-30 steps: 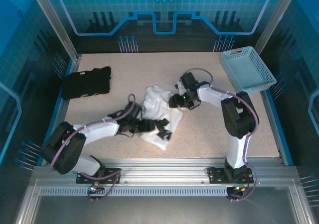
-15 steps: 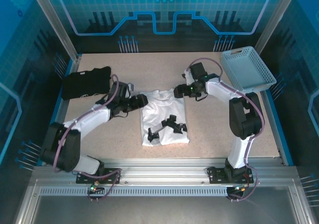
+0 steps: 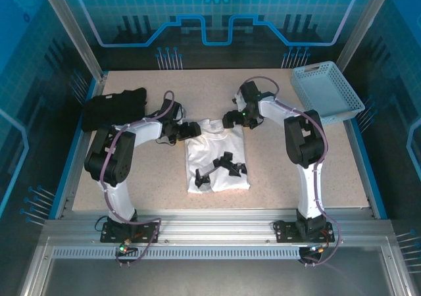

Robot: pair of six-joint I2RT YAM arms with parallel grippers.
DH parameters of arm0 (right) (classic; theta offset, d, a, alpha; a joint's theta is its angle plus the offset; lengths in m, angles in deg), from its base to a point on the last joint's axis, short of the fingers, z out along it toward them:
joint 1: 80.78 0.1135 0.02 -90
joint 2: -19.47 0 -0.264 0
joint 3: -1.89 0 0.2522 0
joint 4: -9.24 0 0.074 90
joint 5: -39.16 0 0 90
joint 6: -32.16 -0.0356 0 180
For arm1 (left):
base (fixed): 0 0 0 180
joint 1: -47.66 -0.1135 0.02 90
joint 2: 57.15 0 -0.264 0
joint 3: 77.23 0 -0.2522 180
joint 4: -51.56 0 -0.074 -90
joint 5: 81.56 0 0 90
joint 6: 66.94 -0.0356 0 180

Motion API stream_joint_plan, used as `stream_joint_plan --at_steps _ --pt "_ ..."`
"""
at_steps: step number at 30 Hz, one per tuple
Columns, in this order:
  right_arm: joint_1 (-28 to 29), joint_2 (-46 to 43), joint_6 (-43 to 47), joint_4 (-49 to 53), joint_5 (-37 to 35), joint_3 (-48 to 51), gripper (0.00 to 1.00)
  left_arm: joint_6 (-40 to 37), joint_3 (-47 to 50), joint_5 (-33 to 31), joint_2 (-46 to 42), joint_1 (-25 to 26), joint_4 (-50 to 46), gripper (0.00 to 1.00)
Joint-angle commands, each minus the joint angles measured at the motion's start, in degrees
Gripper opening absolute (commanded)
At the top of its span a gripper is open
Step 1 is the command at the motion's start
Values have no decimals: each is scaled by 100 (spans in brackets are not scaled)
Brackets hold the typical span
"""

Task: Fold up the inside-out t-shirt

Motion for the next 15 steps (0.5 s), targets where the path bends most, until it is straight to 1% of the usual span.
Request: stream_joint_plan --at_steps 1,4,6,8,15 --pt "275 197 -1 175 349 -93 82 -113 -68 492 212 35 100 79" --pt "391 246 -91 110 494 -103 75 -90 -56 607 384 36 213 72" --pt "433 331 -172 76 555 -148 72 -80 -65 692 486 36 247 65" --pt "461 415 -215 74 610 -199 66 -58 -64 731 549 36 280 59" --pt "469 493 -323 -67 533 -233 39 -14 -48 820 735 36 472 33"
